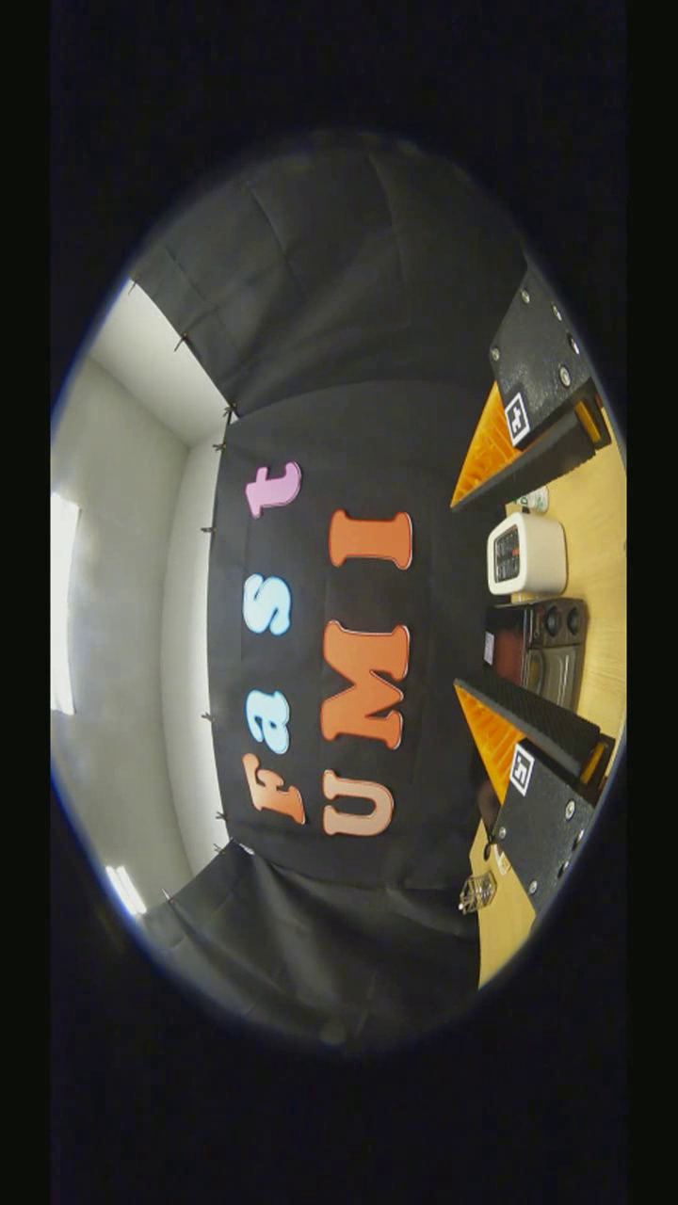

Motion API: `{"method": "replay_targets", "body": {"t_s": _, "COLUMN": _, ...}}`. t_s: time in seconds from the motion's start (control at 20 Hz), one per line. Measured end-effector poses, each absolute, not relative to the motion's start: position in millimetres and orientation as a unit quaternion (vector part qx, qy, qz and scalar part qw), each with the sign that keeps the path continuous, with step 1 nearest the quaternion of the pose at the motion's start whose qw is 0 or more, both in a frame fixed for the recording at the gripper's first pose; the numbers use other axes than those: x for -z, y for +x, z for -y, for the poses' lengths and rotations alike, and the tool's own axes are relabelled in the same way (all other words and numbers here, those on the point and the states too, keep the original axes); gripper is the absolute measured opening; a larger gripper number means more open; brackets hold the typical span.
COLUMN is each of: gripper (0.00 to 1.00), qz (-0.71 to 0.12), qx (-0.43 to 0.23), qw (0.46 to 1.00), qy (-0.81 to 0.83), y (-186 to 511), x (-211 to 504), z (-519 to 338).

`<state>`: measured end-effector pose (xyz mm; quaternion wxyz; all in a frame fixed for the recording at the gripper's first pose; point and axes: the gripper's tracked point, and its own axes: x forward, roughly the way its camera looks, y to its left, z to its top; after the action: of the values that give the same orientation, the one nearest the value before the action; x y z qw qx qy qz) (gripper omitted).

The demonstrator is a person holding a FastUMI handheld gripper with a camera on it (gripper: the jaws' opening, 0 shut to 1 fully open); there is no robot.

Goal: Open the toaster oven, put the food inside, and close the toaster oven door.

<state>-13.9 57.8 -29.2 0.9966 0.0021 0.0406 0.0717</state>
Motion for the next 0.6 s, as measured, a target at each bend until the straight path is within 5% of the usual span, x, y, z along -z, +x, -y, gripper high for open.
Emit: {"method": "replay_targets", "body": {"t_s": 0.6, "gripper": 0.99, "qz": -0.125, "qx": -0.141, "qw": 0.982, "qy": 0.01, "y": 20, "x": 125, "z": -185}}
